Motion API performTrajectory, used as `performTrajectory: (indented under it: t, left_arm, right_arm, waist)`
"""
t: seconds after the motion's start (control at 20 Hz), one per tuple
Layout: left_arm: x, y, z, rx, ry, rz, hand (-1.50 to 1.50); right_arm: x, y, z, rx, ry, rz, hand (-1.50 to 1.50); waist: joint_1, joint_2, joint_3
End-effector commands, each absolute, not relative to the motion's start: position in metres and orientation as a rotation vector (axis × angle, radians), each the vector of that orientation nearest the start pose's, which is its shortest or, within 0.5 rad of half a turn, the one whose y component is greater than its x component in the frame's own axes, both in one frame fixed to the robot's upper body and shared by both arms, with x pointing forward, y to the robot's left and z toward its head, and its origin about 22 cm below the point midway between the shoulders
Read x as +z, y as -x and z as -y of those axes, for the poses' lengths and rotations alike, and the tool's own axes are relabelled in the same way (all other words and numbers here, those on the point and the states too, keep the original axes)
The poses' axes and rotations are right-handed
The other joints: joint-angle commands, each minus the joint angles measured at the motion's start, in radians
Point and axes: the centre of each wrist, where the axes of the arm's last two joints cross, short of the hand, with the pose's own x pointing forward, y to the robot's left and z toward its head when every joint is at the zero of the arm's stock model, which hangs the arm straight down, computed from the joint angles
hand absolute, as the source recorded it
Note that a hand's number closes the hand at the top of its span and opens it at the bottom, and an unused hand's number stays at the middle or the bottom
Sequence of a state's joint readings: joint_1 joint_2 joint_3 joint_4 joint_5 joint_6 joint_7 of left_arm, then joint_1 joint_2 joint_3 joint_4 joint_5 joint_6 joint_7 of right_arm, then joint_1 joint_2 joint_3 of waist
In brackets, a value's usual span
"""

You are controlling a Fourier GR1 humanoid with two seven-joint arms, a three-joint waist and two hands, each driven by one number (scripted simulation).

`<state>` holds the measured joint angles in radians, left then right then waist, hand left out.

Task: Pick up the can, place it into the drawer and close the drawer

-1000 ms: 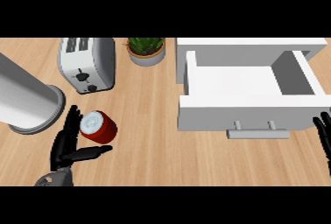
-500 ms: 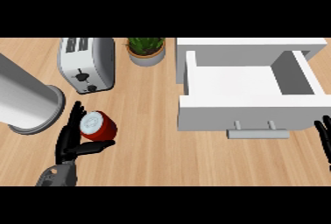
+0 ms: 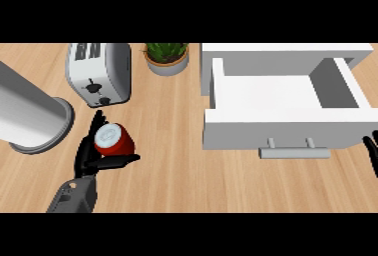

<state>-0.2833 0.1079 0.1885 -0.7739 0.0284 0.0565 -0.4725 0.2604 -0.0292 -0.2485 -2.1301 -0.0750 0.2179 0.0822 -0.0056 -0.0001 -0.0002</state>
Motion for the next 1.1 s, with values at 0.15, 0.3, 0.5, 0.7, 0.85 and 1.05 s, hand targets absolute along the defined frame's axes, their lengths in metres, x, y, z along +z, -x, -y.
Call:
performTrajectory:
  t: [0.15, 0.3, 0.5, 0.7, 0.85, 1.05]
  left_arm:
    - [-0.106, -0.296, -0.264, 0.039, -0.124, 1.556, -1.50]
    - [-0.095, -0.300, -0.235, 0.053, -0.108, 1.544, 1.50]
    - [-0.096, -0.303, -0.251, 0.064, -0.059, 1.585, 1.50]
    - [-0.096, -0.291, -0.246, 0.067, 0.015, 1.569, 1.50]
    - [-0.084, -0.297, -0.236, 0.084, 0.001, 1.604, 1.50]
    - [-0.072, -0.298, -0.286, 0.165, -0.068, 1.618, 1.50]
  right_arm:
    - [0.104, -0.159, 0.302, -0.005, 0.157, 1.814, -1.50]
    - [0.103, -0.151, 0.299, -0.009, 0.152, 1.818, -1.50]
    - [0.102, -0.152, 0.294, -0.016, 0.163, 1.800, -1.50]
    - [0.097, -0.144, 0.312, -0.016, 0.161, 1.830, -1.50]
    - [0.090, -0.144, 0.298, -0.007, 0.148, 1.814, -1.50]
    - [0.102, -0.149, 0.292, -0.045, 0.160, 1.810, -1.50]
  waist:
    - [-0.002, 0.001, 0.000]
    - [0.000, 0.000, 0.000]
    - [-0.001, 0.000, 0.000]
    - [0.002, -0.001, 0.000]
    - [0.003, -0.001, 0.000]
    - [0.005, 0.000, 0.000]
